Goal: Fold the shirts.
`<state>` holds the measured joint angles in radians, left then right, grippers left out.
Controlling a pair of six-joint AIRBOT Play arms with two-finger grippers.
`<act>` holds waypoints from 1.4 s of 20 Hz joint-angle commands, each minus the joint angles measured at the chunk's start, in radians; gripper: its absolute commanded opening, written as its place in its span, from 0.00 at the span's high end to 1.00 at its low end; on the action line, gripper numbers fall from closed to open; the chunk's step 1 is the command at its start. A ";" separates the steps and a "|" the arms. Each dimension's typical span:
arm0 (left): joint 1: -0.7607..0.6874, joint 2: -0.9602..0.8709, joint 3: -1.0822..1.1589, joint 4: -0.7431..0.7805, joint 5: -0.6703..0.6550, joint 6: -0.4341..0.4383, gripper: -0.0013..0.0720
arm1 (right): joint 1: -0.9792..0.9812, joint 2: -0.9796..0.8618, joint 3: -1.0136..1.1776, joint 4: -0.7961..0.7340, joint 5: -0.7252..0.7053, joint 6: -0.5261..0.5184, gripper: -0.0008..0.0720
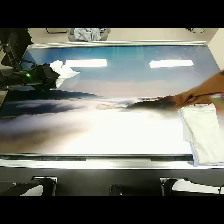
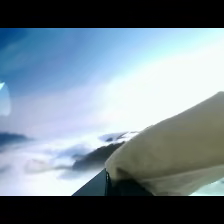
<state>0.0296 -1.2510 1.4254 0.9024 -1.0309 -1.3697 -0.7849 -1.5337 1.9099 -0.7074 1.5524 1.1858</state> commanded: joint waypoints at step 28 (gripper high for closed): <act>0.000 -0.005 0.014 0.000 -0.026 0.039 0.94 | -0.190 0.343 -0.761 -0.890 0.050 -0.104 0.04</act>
<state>0.0296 -1.2564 1.4204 0.9024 -1.0428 -1.3312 -0.9764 -1.1957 1.1549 -1.5822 1.6897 1.1351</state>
